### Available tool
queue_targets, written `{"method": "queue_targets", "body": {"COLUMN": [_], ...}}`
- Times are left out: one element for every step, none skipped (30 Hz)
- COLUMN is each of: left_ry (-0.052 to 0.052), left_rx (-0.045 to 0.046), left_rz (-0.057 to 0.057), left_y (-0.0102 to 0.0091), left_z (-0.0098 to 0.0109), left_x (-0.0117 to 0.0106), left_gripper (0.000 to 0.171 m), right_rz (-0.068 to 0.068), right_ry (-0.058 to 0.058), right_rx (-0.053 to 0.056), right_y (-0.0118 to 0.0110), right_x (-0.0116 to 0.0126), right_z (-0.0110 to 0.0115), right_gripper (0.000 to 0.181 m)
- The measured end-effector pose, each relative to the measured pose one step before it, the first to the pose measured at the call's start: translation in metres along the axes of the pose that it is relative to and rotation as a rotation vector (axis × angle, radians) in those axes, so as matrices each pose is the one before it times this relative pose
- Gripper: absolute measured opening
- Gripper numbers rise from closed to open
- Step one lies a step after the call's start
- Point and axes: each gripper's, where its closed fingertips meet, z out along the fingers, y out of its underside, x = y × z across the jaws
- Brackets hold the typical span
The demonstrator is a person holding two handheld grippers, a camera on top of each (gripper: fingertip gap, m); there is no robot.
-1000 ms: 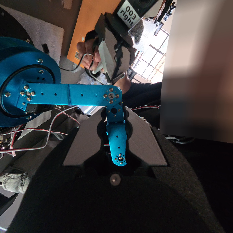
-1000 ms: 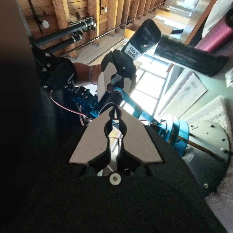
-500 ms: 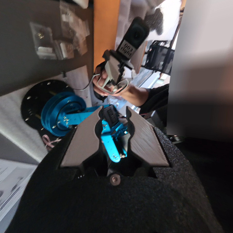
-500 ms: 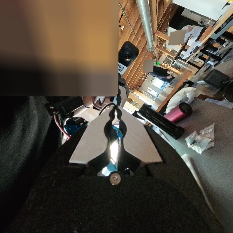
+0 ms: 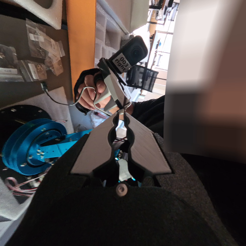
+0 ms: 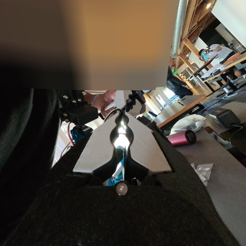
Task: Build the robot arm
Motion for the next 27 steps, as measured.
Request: {"method": "queue_targets", "body": {"left_ry": [-0.0366,-0.0430,-0.0409,-0.0432,-0.0430,-0.0385,-0.0407,-0.0456,-0.0497,-0.0547,-0.0466,-0.0386,-0.0326,-0.0234,-0.0187,-0.0162,-0.0150,-0.0127,-0.0066,0.0025,0.0082,-0.0041,-0.0144,-0.0115,-0.0060,-0.0001,0.0085], "left_rx": [-0.00063,-0.00640,-0.00550,0.00057,0.00026,0.00048,0.00183,-0.00576,-0.00808,-0.00725,-0.01180,-0.01175,-0.01061,-0.00606,-0.00075,-0.00510,-0.01291,-0.00787,0.00271,0.00960,0.00680,0.00558,0.00586,0.00087,0.00091,0.00581,0.00013], "left_rz": [0.0467,0.0596,0.0675,0.0695,0.0680,0.0669,0.0645,0.0668,0.0750,0.0781,0.0731,0.0605,0.0496,0.0394,0.0317,0.0253,0.0170,0.0056,-0.0052,-0.0083,-0.0064,0.0024,0.0128,0.0132,0.0092,0.0034,-0.0042], "left_y": [-0.00019,0.00029,-0.00007,-0.00116,-0.00121,-0.00106,-0.00111,0.00024,0.00104,0.00103,0.00181,0.00157,0.00167,0.00116,0.00027,0.00087,0.00221,0.00192,0.00063,-0.00033,-0.00018,-0.00077,-0.00114,-0.00076,-0.00057,-0.00072,0.00029], "left_z": [-0.00051,-0.00044,-0.00014,-0.00003,0.00012,0.00040,0.00052,0.00086,0.00104,0.00124,0.00131,0.00107,0.00098,0.00069,0.00012,0.00003,0.00022,0.00009,-0.00059,-0.00097,-0.00080,-0.00073,-0.00095,-0.00066,-0.00032,0.00000,0.00089], "left_x": [-0.00337,-0.00378,-0.00269,-0.00260,-0.00270,-0.00211,-0.00217,-0.00272,-0.00284,-0.00294,-0.00167,-0.00132,-0.00121,-0.00026,-0.00017,-0.00039,-0.00097,-0.00129,-0.00122,-0.00024,0.00068,-0.00041,-0.00157,-0.00132,-0.00064,-0.00018,0.00077], "left_gripper": [0.005,0.005,0.005,0.005,0.005,0.005,0.004,0.002,0.002,0.002,0.001,0.001,0.001,0.001,0.001,0.001,0.002,0.005,0.008,0.010,0.010,0.009,0.010,0.009,0.009,0.009,0.009], "right_rz": [0.0299,0.0551,0.0698,0.0644,0.0618,0.0606,0.0602,0.0576,0.0530,0.0420,0.0250,0.0019,0.0041,0.0134,0.0104,-0.0335,-0.0711,-0.0827,-0.0613,-0.0092,0.0326,0.0351,0.0128,-0.0035,-0.0035,0.0034,0.0012], "right_ry": [0.0036,0.0009,-0.0043,-0.0020,0.0044,-0.0055,-0.0061,-0.0048,-0.0013,0.0064,0.0075,0.0080,0.0113,-0.0002,-0.0089,0.0074,0.0300,0.0320,0.0260,0.0067,-0.0159,-0.0104,0.0028,0.0080,0.0010,-0.0016,-0.0043], "right_rx": [-0.0140,-0.0179,-0.0137,-0.0046,-0.0076,-0.0073,0.0008,-0.0040,-0.0112,-0.0127,-0.0130,-0.0108,-0.0080,-0.0050,0.0045,0.0104,0.0044,-0.0013,-0.0059,-0.0139,-0.0082,0.0030,0.0064,0.0000,-0.0081,-0.0113,-0.0052], "right_y": [0.00221,0.00286,0.00167,0.00008,0.00009,-0.00022,-0.00092,-0.00016,0.00065,0.00104,0.00136,0.00155,0.00127,0.00114,0.00000,-0.00002,0.00117,0.00154,0.00144,0.00155,0.00001,-0.00118,-0.00093,0.00015,0.00153,0.00183,0.00126], "right_x": [0.00237,0.00251,0.00198,0.00239,0.00327,0.00179,0.00177,0.00186,0.00207,0.00274,0.00195,0.00116,0.00176,0.00075,-0.00025,0.00011,0.00172,0.00134,0.00111,-0.00008,-0.00146,0.00009,0.00164,0.00194,0.00079,0.00047,-0.00003], "right_z": [-0.00015,-0.00006,-0.00015,-0.00043,-0.00064,-0.00063,-0.00075,-0.00068,-0.00078,-0.00094,-0.00072,-0.00062,-0.00047,-0.00036,-0.00030,0.00018,0.00068,0.00073,0.00026,0.00027,-0.00002,-0.00040,-0.00060,-0.00067,-0.00005,0.00031,0.00038], "right_gripper": [0.000,0.000,0.000,0.000,0.000,0.000,0.000,0.000,0.000,0.000,0.000,0.000,0.000,0.000,0.000,0.000,0.000,0.000,0.000,0.000,0.000,0.000,0.000,0.000,0.000,0.000,0.000]}}
